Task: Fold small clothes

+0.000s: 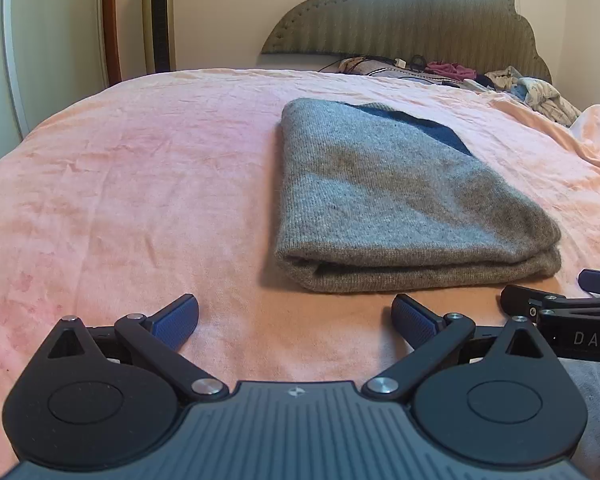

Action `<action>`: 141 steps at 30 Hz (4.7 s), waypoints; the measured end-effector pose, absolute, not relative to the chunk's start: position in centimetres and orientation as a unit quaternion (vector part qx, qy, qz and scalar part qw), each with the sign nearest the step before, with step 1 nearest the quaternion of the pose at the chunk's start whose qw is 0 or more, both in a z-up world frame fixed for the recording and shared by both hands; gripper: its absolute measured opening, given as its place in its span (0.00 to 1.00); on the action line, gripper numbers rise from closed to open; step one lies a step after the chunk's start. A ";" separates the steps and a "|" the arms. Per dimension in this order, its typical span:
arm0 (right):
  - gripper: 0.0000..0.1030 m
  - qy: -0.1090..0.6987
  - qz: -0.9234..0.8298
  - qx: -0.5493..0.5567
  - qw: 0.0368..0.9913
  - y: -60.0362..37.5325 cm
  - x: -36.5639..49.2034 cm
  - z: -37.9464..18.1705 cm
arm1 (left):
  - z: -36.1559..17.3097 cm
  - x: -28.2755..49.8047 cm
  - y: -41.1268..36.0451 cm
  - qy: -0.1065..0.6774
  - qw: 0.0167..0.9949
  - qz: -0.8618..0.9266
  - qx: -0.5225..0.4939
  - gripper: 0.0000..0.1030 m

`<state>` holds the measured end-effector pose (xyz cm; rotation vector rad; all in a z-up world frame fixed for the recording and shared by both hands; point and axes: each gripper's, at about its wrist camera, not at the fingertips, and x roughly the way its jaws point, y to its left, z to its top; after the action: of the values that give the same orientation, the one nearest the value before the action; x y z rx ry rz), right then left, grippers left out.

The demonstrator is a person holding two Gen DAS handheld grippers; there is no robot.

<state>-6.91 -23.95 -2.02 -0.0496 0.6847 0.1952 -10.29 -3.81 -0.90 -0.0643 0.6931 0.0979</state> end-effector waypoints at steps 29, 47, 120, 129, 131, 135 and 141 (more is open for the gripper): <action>1.00 0.334 0.095 -0.024 0.937 -23.8 -7.0 -2.1 | -0.9 -10.4 -3.6 0.338 0.939 0.046 -0.036 1.00; 1.00 0.334 0.095 -0.023 0.937 -23.8 -7.0 -2.1 | -0.9 -10.3 -3.6 0.338 0.939 0.046 -0.036 1.00; 1.00 0.334 0.095 -0.023 0.937 -23.8 -7.0 -2.1 | -0.7 -10.1 -3.7 0.348 0.936 0.046 -0.034 1.00; 1.00 0.334 0.095 -0.023 0.938 -23.8 -7.0 -2.1 | -0.6 -9.6 -4.0 0.360 0.931 0.053 -0.029 1.00; 1.00 0.334 0.095 -0.023 0.938 -23.8 -7.0 -2.1 | -0.7 -9.6 -4.0 0.358 0.932 0.052 -0.030 1.00; 1.00 0.334 0.095 -0.023 0.938 -23.8 -7.0 -2.1 | -0.8 -9.7 -3.9 0.352 0.934 0.049 -0.035 1.00; 1.00 0.334 0.095 -0.023 0.938 -23.8 -7.0 -2.1 | -0.8 -10.2 -3.3 0.344 0.937 0.042 -0.049 1.00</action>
<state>-7.03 -23.76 -2.08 -0.0472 0.6822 0.1932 -10.21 -3.33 -0.76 -0.0991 0.7037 0.0865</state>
